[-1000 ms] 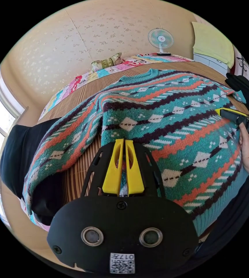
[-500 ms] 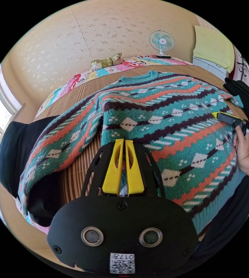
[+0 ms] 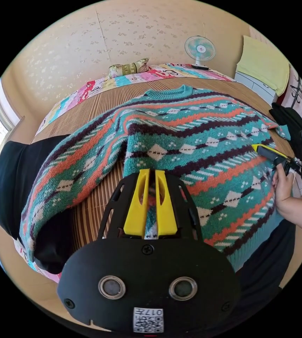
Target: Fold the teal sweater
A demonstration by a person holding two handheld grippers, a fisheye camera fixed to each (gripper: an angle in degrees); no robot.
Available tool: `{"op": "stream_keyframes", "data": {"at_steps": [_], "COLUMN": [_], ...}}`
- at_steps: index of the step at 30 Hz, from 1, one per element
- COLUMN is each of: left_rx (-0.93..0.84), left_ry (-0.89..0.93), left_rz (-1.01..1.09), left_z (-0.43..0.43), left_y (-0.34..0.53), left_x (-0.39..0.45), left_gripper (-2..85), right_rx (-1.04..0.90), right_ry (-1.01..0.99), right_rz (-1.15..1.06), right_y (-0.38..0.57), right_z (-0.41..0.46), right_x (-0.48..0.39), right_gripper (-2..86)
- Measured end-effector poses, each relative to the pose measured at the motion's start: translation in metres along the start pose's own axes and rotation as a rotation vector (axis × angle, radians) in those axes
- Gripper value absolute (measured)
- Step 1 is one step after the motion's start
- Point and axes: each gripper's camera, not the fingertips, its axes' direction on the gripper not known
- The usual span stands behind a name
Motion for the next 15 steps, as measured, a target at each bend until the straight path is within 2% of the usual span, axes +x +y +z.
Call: {"op": "stream_keyframes", "data": {"at_steps": [3, 5, 8, 15], "left_rx": [0.015, 0.021, 0.089, 0.174], "left_ry": [0.084, 0.064, 0.049, 0.207], "left_rz": [-0.055, -0.093, -0.154, -0.237], "left_z": [-0.025, -0.035, -0.057, -0.127], "left_y": [-0.012, -0.022, -0.037, -0.073], "left_x": [-0.001, 0.008, 0.020, 0.009], "left_gripper": [19.7, 23.9, 26.1, 27.8], "right_rx": [0.001, 0.001, 0.000, 0.003], "right_ry": [0.007, 0.008, 0.005, 0.004], "right_rz": [-0.005, -0.006, -0.004, -0.006], "right_y": [-0.002, -0.003, -0.005, -0.010], "right_z": [-0.005, -0.008, -0.013, -0.023], "right_x": [-0.002, -0.003, -0.004, -0.008], "right_gripper": [6.4, 6.4, 6.4, 6.3]}}
